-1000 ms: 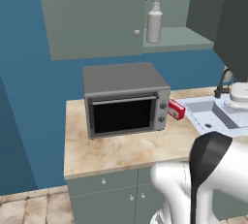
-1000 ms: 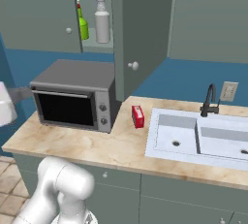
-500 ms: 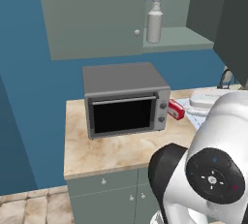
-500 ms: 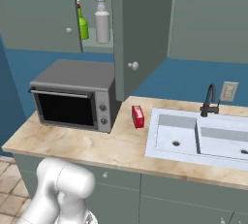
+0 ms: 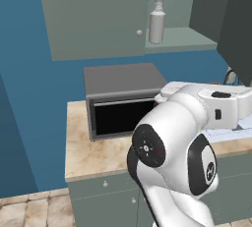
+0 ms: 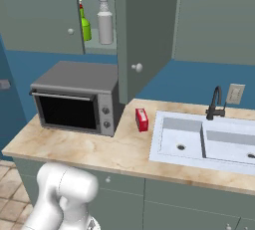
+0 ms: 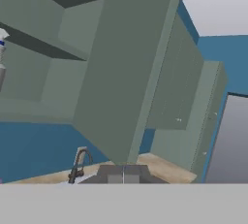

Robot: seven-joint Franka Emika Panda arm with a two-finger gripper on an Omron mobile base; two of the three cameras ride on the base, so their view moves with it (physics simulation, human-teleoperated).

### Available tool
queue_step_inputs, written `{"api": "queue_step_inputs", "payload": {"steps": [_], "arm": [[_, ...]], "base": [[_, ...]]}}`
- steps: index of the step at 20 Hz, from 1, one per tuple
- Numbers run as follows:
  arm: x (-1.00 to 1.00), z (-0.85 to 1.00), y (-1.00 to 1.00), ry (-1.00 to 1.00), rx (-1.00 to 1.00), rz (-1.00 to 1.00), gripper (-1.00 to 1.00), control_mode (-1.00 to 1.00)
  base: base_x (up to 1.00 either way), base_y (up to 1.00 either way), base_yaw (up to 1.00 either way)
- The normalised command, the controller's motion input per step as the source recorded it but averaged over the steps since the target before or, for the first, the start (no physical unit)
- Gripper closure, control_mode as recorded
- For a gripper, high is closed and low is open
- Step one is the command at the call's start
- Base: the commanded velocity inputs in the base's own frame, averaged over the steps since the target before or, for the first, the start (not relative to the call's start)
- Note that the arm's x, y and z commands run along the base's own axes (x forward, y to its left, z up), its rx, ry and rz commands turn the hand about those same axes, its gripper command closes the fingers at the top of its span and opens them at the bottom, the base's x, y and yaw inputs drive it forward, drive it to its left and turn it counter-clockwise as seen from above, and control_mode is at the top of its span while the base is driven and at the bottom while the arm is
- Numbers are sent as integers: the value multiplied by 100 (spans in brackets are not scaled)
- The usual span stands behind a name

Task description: Pick the spray and spray from the cabinet and place them on the counter.

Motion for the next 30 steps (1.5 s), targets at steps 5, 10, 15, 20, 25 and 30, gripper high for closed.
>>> {"api": "queue_step_inputs", "payload": {"steps": [5,10,15,20,25,30], "arm": [[4,7,3,-1,0,0,-100,-100],[18,0,6,0,0,0,-100,-100],[35,0,-5,1,0,-1,-100,-100],[38,-2,-26,-1,-3,-10,-100,-100],[25,-1,-36,-3,-2,-11,-100,-100],[11,0,-46,-3,-2,-12,-100,-100]], "base": [[0,0,0],[0,0,0],[0,0,0],[0,0,0],[0,0,0],[0,0,0]]}}
